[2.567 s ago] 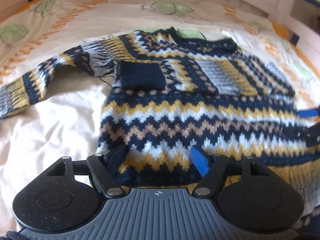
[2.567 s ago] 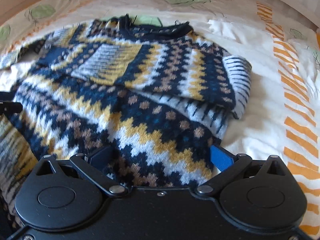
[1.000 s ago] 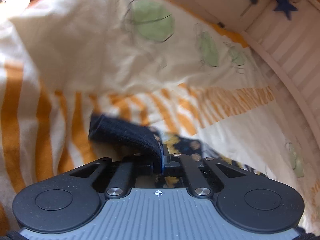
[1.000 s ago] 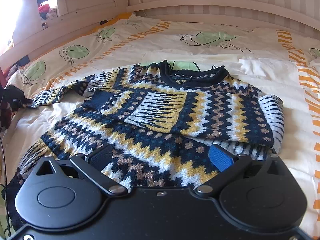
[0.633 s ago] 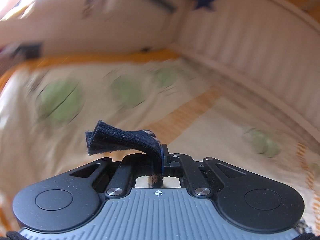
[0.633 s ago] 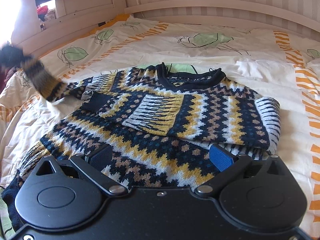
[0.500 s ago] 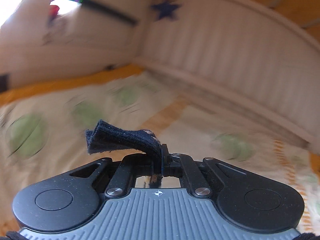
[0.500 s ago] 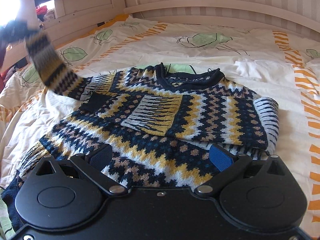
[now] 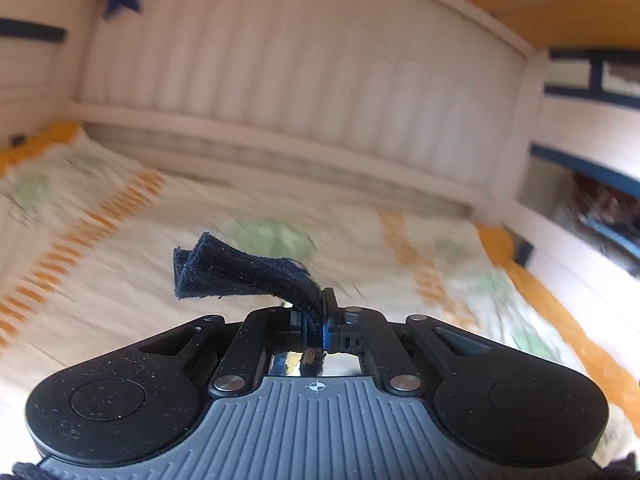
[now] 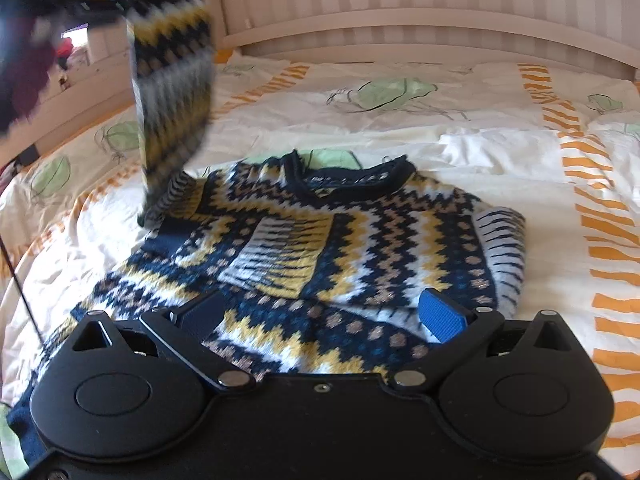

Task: Fold small clothes
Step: 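Lift the sleeve with the left tool, lay it across the body, release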

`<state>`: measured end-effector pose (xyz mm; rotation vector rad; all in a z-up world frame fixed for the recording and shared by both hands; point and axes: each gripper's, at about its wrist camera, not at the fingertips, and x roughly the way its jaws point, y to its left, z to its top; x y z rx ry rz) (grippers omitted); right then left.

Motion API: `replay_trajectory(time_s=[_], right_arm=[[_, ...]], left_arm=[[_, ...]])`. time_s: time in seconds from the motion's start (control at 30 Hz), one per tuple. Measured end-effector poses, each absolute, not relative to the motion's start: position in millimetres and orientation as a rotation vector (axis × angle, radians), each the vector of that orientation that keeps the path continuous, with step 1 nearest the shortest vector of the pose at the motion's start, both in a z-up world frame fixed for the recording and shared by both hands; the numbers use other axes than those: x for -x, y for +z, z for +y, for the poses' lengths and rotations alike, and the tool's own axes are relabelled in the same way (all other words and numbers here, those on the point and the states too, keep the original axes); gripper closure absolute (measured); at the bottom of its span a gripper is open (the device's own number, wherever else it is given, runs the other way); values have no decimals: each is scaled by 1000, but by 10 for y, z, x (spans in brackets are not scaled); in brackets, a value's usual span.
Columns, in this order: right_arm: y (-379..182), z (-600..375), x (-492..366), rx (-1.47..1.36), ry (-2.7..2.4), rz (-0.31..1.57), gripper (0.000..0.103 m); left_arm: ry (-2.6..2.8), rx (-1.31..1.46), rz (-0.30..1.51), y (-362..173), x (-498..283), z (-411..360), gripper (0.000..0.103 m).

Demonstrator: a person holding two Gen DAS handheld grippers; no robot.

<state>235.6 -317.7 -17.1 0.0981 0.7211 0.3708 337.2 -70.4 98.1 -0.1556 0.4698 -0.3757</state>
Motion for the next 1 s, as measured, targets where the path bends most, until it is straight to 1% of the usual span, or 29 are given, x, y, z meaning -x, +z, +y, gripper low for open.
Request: replay_trajectory(time_s=[0.23,0.27,0.3,0.33,0.37,0.4,0.43,0.47,0.5,0.53,0.6,0.63,0.7,0.87,1.0], right_arm=[[-73,-3392,-2418,-172,312,705,0],[-66,-3426,-2427,-185,302,704,0],[-61,-3459,-2434,-200,292,703,0],[-60,-3494,-2443,-216,283,703,0],[-62,-3530,-2457,-231,274,705,0],[-69,-3567,-2470,-248,263,709,0],[-79,-3597,-2483,-263,252,713,0],[-92,-3630,-2491,-278,241,718,0],[-107,-3660,-2502,-294,230,723,0],[-124,-3688,-2514,-309,220,729,0],[-147,-3731,-2514,-329,206,736,0],[-157,-3744,-2520,-333,200,738,0],[-176,-3753,-2514,-329,191,739,0],[-225,-3735,-2519,-311,186,748,0],[-261,-3708,-2512,-295,183,751,0]], left_arm=[[-430,111,681,61,-3488,-1444,96],[-439,112,708,-39,-3497,-1489,96],[-456,114,738,-123,-3501,-1532,92],[-472,116,765,-169,-3468,-1532,78],[-490,115,784,-228,-3460,-1554,69],[-512,113,791,-212,-3436,-1568,54],[-540,107,789,-223,-3418,-1586,41],[-563,95,783,-222,-3381,-1603,35],[-580,77,774,-200,-3351,-1611,24],[-590,56,759,-170,-3301,-1634,19],[-599,30,725,-129,-3247,-1653,16],[-606,26,705,-85,-3213,-1647,12],[-615,29,674,-28,-3125,-1550,7],[-604,70,657,0,-2973,-1238,7],[-522,94,696,-99,-2866,-827,7]])
